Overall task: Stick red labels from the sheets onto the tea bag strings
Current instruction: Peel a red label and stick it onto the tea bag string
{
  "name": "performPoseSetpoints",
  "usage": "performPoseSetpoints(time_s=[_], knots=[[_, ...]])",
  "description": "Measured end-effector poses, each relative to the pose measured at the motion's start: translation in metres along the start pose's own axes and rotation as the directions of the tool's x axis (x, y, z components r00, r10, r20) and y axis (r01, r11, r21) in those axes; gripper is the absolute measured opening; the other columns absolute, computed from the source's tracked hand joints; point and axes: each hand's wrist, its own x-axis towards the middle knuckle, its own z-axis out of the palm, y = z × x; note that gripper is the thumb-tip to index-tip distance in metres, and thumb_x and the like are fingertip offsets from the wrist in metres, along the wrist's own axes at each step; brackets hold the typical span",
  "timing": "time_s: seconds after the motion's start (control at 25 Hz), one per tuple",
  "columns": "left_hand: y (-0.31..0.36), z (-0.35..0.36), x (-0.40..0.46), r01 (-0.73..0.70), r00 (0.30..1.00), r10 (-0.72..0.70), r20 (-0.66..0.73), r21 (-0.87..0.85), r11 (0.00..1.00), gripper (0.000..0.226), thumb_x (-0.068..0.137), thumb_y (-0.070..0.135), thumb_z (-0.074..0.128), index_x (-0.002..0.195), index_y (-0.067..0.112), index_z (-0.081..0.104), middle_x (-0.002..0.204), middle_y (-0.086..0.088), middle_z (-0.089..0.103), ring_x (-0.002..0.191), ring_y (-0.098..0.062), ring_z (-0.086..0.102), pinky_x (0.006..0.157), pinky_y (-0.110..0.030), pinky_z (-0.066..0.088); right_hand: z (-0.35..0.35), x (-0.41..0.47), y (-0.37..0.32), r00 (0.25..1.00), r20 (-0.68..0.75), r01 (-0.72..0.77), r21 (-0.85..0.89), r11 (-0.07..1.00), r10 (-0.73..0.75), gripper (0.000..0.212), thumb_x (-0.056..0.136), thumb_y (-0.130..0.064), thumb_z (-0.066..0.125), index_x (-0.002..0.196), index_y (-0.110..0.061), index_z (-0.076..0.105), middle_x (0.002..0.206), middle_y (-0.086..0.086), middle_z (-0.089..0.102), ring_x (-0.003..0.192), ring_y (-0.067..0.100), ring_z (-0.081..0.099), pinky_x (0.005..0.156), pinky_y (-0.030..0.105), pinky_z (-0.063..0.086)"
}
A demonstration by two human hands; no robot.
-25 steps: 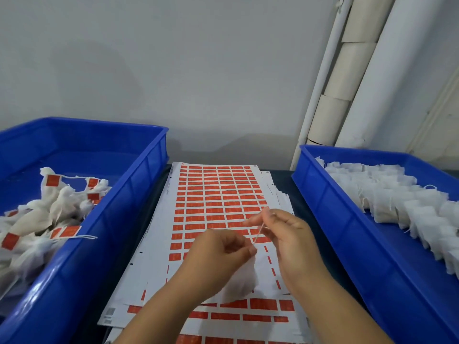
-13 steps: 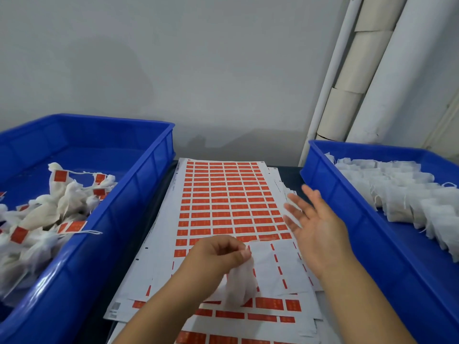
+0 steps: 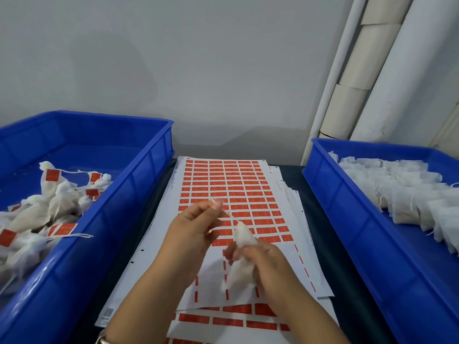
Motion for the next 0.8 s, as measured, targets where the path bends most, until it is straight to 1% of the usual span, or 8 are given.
performPoseSetpoints(time_s=[0.08,0.16,0.28,0.36,0.48,0.56,0.68,0.8], knots=[[-0.002,-0.006,0.005,0.059,0.998,-0.060,-0.024,-0.067,0.996,0.018,0.086,0.027,0.060,0.091,0.012,0.068,0.084,-0.005,0.073,0.076,-0.019,0.072,0.057,-0.023,0.054,-0.010,0.000,0.000,0.992,0.128,-0.053,0.401,0.914,0.001,0.009,0.081,-0.030,0.063,0.077,-0.027,0.070,0.083,-0.003,0.070,0.085,0.017,0.067,0.085,0.035,0.055],[-0.011,-0.008,0.009,0.077,0.996,-0.076,-0.043,0.040,0.996,0.018,0.087,0.027,0.060,0.093,0.013,0.069,0.083,-0.002,0.073,0.076,-0.016,0.071,0.063,-0.024,0.055,-0.016,-0.001,0.001,0.984,0.179,-0.116,0.730,0.674,-0.025,0.023,0.068,-0.024,0.076,0.086,-0.013,0.070,0.081,0.011,0.066,0.076,0.020,0.068,0.081,0.041,0.055],[-0.024,-0.007,0.008,0.002,1.000,0.006,-0.020,0.347,0.938,0.011,0.083,0.028,0.066,0.080,0.020,0.072,0.077,0.010,0.072,0.077,-0.010,0.070,0.073,-0.027,0.056,-0.027,0.002,0.005,0.993,0.099,-0.045,0.833,0.551,-0.069,0.046,0.051,-0.025,0.092,0.089,-0.010,0.072,0.082,0.013,0.067,0.072,0.021,0.068,0.072,0.041,0.056],[-0.029,-0.006,0.003,-0.145,0.989,0.096,0.113,0.618,0.772,0.012,0.081,0.028,0.070,0.069,0.028,0.071,0.071,0.023,0.067,0.073,0.002,0.064,0.060,-0.013,0.051,-0.033,0.001,0.003,0.998,0.036,-0.002,0.849,0.529,-0.053,0.058,0.053,-0.023,0.089,0.105,-0.008,0.068,0.095,0.013,0.070,0.071,0.021,0.068,0.071,0.039,0.056],[-0.034,-0.003,-0.006,-0.355,0.929,0.122,0.349,0.754,0.552,0.022,0.082,0.029,0.069,0.065,0.043,0.063,0.075,0.040,0.059,0.082,0.018,0.053,0.053,0.000,0.040,-0.036,0.001,0.006,0.999,-0.032,0.039,0.660,0.751,-0.024,0.030,0.075,-0.021,0.072,0.105,-0.024,0.072,0.109,0.000,0.070,0.085,0.018,0.069,0.074,0.031,0.055],[-0.035,-0.001,-0.011,-0.468,0.881,0.161,0.444,0.773,0.429,0.027,0.083,0.034,0.066,0.065,0.052,0.056,0.075,0.043,0.055,0.090,0.021,0.046,0.058,0.002,0.039,-0.031,-0.003,0.004,0.993,-0.113,0.066,0.234,0.970,-0.041,0.025,0.090,-0.022,0.059,0.098,-0.043,0.071,0.103,-0.021,0.068,0.096,0.013,0.064,0.079,0.025,0.053],[-0.037,-0.001,-0.011,-0.579,0.814,0.302,0.497,0.735,0.353,0.030,0.083,0.036,0.065,0.068,0.056,0.049,0.090,0.042,0.045,0.099,0.016,0.038,0.073,0.002,0.036,-0.025,-0.009,-0.001,0.990,-0.091,0.098,-0.136,0.986,-0.111,0.032,0.094,-0.034,0.052,0.086,-0.064,0.060,0.087,-0.035,0.063,0.087,-0.002,0.063,0.064,0.010,0.049],[-0.036,-0.003,-0.008,-0.615,0.786,0.366,0.498,0.692,0.378,0.026,0.085,0.034,0.063,0.073,0.054,0.052,0.105,0.047,0.035,0.108,0.021,0.032,0.078,0.004,0.035,-0.022,-0.010,0.000,0.991,0.048,0.132,-0.187,0.973,-0.125,0.032,0.094,-0.035,0.052,0.080,-0.063,0.061,0.082,-0.032,0.064,0.083,-0.015,0.058,0.053,0.001,0.043]])
